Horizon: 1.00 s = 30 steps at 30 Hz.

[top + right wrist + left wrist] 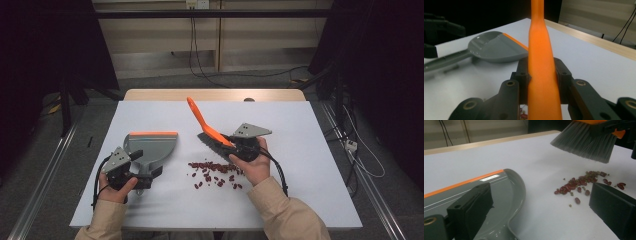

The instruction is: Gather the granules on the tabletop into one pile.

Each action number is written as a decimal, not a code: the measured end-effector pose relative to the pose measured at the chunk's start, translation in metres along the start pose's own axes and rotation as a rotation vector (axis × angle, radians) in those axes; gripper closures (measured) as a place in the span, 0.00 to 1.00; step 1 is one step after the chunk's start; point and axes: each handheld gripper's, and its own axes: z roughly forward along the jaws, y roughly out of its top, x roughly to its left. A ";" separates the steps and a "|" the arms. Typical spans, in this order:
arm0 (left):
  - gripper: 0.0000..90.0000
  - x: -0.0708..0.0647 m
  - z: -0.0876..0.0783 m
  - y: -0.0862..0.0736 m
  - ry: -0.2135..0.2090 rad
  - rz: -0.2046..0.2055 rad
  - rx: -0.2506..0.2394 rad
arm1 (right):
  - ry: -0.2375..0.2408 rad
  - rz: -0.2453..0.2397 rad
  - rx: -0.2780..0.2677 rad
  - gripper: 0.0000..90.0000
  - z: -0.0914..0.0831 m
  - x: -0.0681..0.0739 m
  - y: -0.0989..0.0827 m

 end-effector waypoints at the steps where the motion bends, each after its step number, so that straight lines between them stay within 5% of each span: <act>1: 0.05 0.000 0.000 0.000 -0.002 -0.004 -0.001 | 0.001 0.019 -0.003 0.79 0.001 0.002 0.001; 11: 0.05 -0.001 -0.001 0.000 -0.002 0.001 0.001 | 0.009 0.227 -0.006 0.79 0.005 0.021 -0.002; 20: 0.05 0.000 -0.001 0.000 -0.002 0.002 0.001 | 0.028 0.315 0.004 0.79 0.018 0.042 -0.007; 30: 0.05 0.000 -0.002 0.000 -0.003 0.012 0.005 | 0.042 0.359 0.006 0.79 0.033 0.059 -0.011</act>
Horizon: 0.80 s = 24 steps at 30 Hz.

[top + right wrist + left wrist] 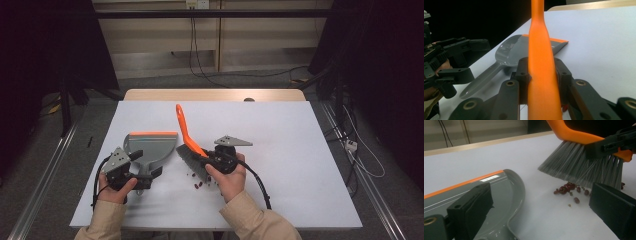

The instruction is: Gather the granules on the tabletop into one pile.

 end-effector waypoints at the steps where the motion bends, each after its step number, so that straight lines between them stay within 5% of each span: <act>1: 0.05 0.000 0.000 0.000 0.001 0.000 0.000 | 0.006 0.000 0.001 0.79 0.001 0.001 0.000; 15: 0.05 0.000 0.000 0.000 0.001 -0.003 -0.003 | 0.011 0.019 0.020 0.79 0.010 0.008 -0.009; 24: 0.05 0.000 0.000 0.000 0.002 0.003 0.000 | -0.002 0.093 0.072 0.79 0.024 0.014 -0.025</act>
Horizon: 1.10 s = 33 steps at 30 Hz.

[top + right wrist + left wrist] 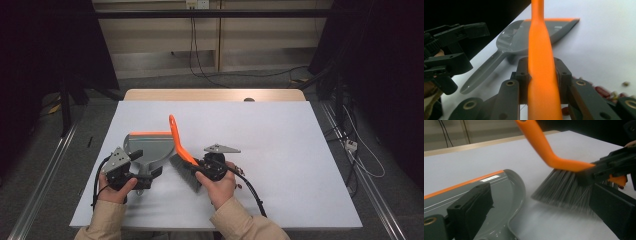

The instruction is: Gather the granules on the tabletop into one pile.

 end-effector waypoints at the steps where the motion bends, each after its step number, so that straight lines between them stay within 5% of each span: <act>1: 0.05 0.000 0.000 0.000 0.001 -0.001 0.000 | 0.007 0.022 0.003 0.79 0.003 -0.001 -0.002; 5: 0.05 0.000 0.000 0.000 0.002 -0.001 0.000 | -0.054 0.021 0.008 0.79 0.010 -0.001 -0.004; 11: 0.05 0.001 -0.001 0.000 0.007 0.004 0.001 | -0.104 0.090 0.031 0.79 0.008 -0.010 -0.003; 33: 0.05 0.000 -0.003 0.000 0.012 0.007 -0.004 | -0.192 0.104 0.020 0.78 -0.017 -0.035 -0.003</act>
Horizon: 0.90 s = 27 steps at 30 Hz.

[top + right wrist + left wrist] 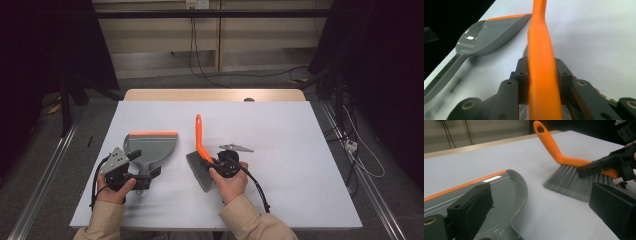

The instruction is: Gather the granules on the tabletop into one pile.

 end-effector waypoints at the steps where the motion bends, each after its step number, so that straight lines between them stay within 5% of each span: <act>1: 0.05 0.000 0.000 0.000 0.000 0.001 0.001 | -0.002 0.006 0.000 0.78 -0.001 -0.002 0.000; 27: 0.05 -0.002 0.003 0.000 -0.003 -0.004 0.003 | -0.047 0.035 -0.020 0.78 -0.023 -0.027 0.002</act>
